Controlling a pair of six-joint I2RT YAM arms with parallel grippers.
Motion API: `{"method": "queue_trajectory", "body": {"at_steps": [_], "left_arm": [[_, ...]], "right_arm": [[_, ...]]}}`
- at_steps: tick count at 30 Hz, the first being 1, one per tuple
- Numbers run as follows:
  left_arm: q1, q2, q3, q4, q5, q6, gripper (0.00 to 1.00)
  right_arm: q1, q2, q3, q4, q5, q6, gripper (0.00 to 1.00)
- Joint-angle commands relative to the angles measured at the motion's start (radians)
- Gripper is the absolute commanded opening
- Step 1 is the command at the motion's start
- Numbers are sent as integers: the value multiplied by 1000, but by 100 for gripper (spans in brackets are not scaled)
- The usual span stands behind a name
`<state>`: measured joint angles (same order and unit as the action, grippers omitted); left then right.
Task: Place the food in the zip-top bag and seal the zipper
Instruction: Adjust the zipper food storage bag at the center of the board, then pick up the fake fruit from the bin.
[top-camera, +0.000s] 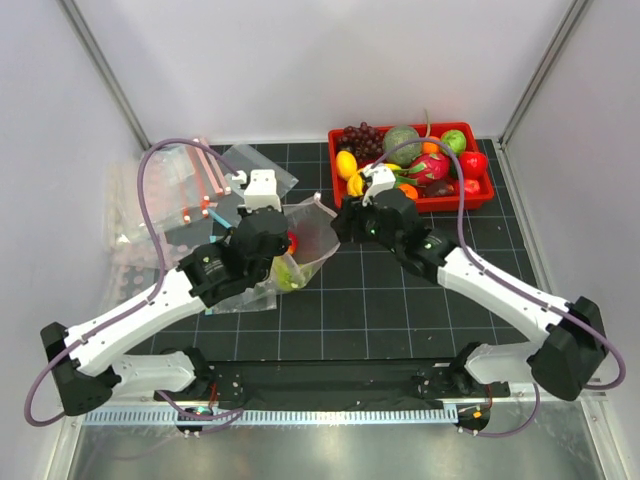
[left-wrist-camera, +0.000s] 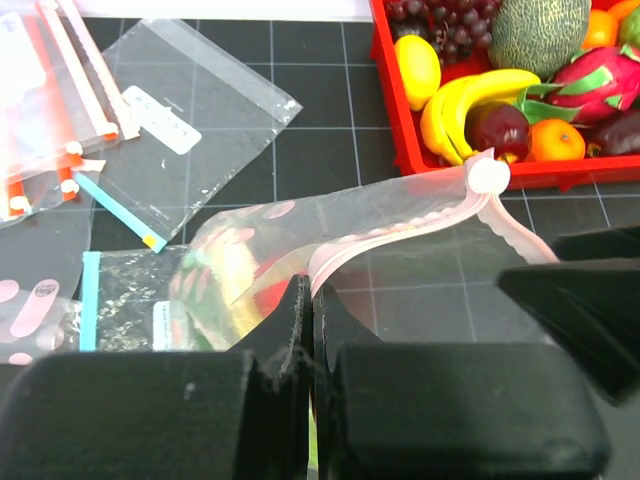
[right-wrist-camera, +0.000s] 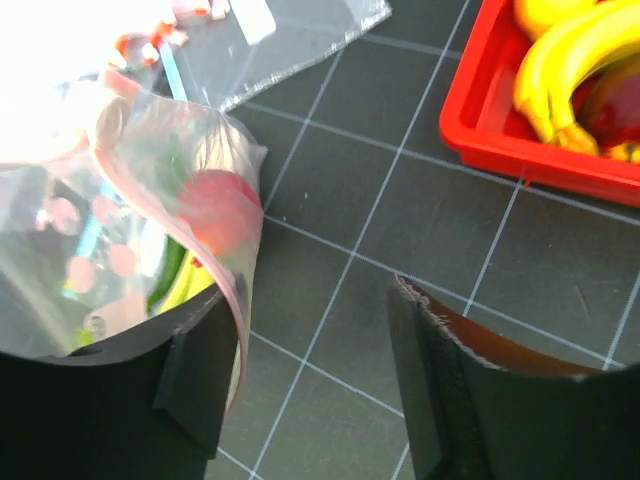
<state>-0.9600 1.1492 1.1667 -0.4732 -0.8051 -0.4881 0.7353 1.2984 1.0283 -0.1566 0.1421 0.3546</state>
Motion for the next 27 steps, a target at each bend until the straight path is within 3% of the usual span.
{"method": "queue_trajectory", "body": {"at_steps": [1, 9, 12, 13, 15, 17, 21, 27], "left_arm": [[1, -43, -18, 53, -71, 9, 0], [1, -26, -13, 42, -95, -3, 0], [3, -16, -10, 36, -94, -4, 0], [1, -13, -6, 33, -91, -6, 0], [1, -9, -2, 30, -79, -9, 0], [1, -17, -4, 33, -68, -10, 0], [1, -37, -22, 51, -57, -10, 0], [0, -55, -35, 62, -31, -17, 0]], "right_arm": [[-8, -109, -14, 45, 46, -14, 66], [-76, -260, -114, 127, 99, -6, 75], [-106, -323, -174, 199, 183, 36, 84], [-111, -338, -192, 224, 213, 47, 92], [-125, -335, -215, 255, 305, 78, 96], [-163, -286, -154, 209, 324, 86, 99], [-235, 9, 31, 72, 281, 118, 99], [-274, 315, 269, 19, 271, 89, 99]]}}
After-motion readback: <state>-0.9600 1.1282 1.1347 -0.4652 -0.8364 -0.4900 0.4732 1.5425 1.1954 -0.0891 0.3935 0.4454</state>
